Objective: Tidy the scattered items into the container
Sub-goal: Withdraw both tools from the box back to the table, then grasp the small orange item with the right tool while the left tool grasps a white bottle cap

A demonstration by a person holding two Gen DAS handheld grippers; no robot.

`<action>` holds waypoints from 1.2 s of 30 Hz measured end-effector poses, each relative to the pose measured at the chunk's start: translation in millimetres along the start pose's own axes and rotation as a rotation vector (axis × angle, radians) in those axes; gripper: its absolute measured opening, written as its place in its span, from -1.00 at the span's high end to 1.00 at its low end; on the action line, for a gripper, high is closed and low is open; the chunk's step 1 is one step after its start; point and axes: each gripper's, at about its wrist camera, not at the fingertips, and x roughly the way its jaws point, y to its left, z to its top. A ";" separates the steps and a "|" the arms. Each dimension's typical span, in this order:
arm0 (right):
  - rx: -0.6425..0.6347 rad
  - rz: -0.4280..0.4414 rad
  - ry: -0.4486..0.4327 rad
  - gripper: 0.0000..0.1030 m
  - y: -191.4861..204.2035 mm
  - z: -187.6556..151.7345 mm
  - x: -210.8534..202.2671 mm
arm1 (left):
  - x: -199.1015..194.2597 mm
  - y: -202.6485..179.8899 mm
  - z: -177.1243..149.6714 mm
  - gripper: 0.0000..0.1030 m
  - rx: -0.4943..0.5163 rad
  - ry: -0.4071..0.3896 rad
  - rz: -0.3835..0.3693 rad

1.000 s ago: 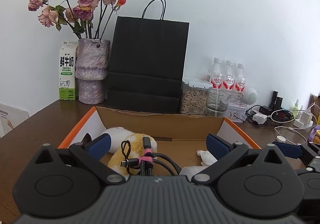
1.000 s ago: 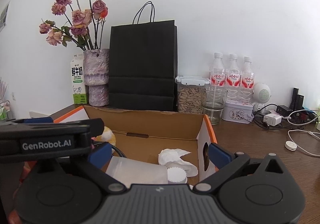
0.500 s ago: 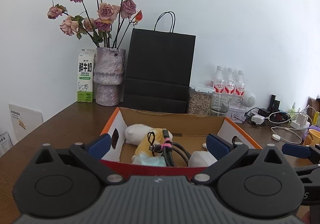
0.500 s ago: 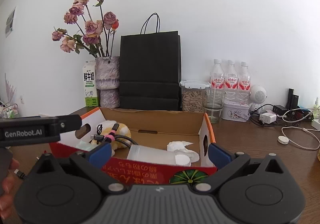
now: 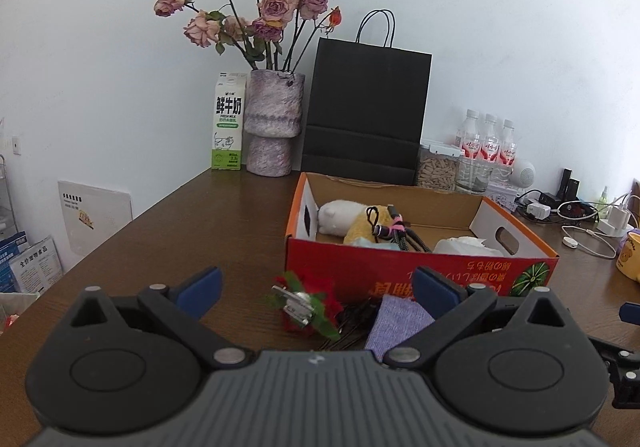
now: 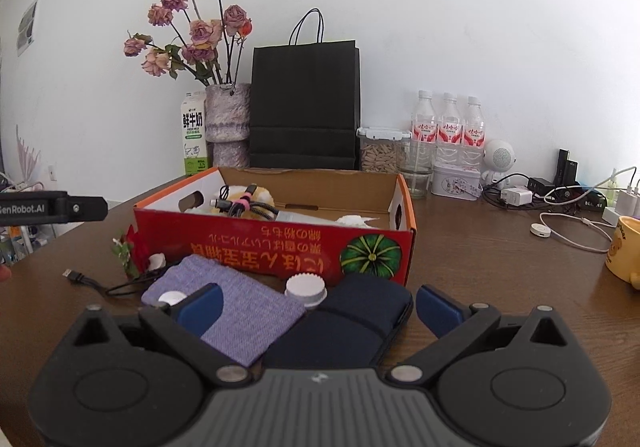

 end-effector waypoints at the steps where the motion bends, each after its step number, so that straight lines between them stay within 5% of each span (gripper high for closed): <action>1: -0.004 0.006 0.011 -1.00 1.6 -5.1 -3.9 | -2.1 2.9 -2.5 -1.00 -0.003 0.006 0.005; 7: -0.041 0.076 0.097 -0.92 15.5 -30.8 -15.0 | -12.0 16.1 -17.8 -1.00 -0.022 0.044 0.031; 13: -0.056 0.132 0.162 -0.41 27.1 -44.4 -12.0 | -20.1 21.6 -34.3 -1.00 -0.033 0.081 0.031; 16: -0.053 0.150 0.184 0.13 30.6 -46.8 -8.9 | -22.5 21.5 -40.9 -1.00 -0.033 0.097 0.028; 18: -0.067 0.151 0.184 0.73 33.3 -47.0 -10.2 | -23.4 21.4 -44.0 -1.00 -0.033 0.105 0.024; 36: -0.019 0.110 0.092 0.74 19.2 -15.1 -1.4 | 15.8 -34.2 -34.6 -1.00 0.071 0.133 -0.059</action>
